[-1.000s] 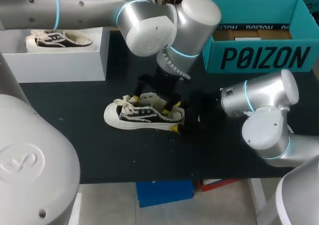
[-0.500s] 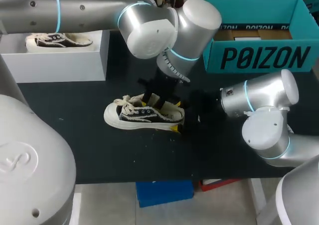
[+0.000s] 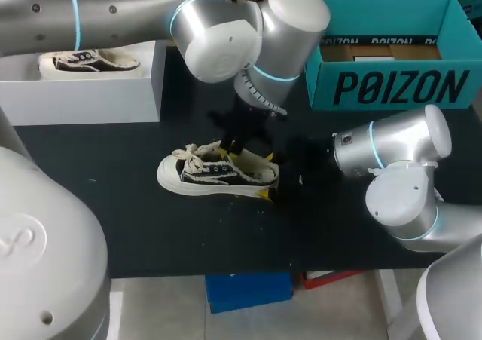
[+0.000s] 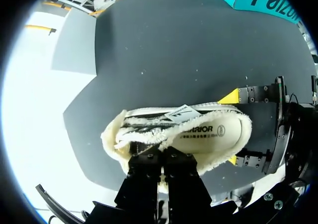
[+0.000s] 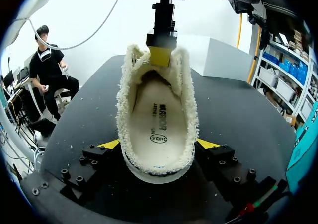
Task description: Take the shoe out of the shoebox, open the shoe tongue, remove and reinsert the insole, then place the shoe into the shoebox
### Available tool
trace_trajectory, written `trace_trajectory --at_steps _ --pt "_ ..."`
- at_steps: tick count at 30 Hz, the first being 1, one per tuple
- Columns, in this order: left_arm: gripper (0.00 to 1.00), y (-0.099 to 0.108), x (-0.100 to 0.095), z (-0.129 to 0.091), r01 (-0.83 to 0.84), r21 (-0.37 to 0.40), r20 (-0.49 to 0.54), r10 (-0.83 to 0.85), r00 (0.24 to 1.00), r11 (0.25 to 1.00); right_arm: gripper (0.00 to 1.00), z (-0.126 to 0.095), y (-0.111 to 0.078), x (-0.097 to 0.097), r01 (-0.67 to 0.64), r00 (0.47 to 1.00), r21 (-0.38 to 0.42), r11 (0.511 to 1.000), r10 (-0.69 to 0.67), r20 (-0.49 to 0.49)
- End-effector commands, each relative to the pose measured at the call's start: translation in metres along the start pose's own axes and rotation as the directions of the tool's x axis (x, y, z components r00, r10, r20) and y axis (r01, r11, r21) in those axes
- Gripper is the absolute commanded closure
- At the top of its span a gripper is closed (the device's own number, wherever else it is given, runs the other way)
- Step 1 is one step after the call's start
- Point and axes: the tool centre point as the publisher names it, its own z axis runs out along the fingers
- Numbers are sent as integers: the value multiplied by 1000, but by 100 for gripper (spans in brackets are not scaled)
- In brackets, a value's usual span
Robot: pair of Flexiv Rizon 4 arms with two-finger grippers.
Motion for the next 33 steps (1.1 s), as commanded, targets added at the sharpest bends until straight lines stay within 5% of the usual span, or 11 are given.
trace_trajectory --at_steps 1,15,33 --pt "100 7 -14 -11 12 37 -47 -10 999 999 100 3 -1 0 -1 1000 2 1000 1 2" --pt "100 12 -42 -30 84 128 -188 -59 980 988 100 3 -1 0 -1 1000 2 1000 1 2" --pt "100 25 -87 -10 206 202 -348 -127 929 957 100 3 -1 0 -1 1000 2 1000 1 2"
